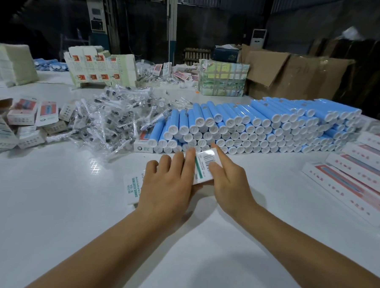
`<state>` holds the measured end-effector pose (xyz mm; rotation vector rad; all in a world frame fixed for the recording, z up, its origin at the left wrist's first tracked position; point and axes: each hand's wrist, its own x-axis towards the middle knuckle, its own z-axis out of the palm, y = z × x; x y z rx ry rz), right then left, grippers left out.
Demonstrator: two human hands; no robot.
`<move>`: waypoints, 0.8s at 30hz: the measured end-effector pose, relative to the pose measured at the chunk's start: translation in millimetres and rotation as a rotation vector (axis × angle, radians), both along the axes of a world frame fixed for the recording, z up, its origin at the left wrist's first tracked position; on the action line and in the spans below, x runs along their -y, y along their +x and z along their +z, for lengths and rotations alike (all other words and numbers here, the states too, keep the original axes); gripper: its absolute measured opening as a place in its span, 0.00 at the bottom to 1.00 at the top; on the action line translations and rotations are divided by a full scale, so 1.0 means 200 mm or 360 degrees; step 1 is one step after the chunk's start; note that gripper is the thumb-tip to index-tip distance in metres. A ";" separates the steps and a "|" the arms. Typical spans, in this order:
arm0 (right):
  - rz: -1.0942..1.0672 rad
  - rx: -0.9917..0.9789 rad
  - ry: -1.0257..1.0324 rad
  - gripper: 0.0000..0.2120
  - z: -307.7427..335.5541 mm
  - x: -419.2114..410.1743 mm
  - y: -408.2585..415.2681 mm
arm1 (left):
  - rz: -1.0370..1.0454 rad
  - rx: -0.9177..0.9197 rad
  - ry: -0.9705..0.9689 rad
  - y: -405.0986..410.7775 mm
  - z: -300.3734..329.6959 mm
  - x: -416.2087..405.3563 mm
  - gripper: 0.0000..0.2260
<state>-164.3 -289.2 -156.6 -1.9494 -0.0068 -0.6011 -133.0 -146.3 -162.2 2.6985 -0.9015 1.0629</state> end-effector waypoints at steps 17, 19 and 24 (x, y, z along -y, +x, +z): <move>-0.0157 0.0108 -0.0174 0.18 -0.02 -0.04 0.00 | 0.0190 -0.0194 0.0054 0.04 0.03 0.01 0.34; -0.0171 0.0165 -0.0325 0.17 -0.02 -0.04 0.00 | 0.0212 -0.0186 0.0116 0.04 0.02 0.00 0.35; 0.0071 0.0219 0.0033 0.20 0.01 -0.07 0.00 | -0.0034 -0.0296 -0.0285 0.07 0.06 0.01 0.33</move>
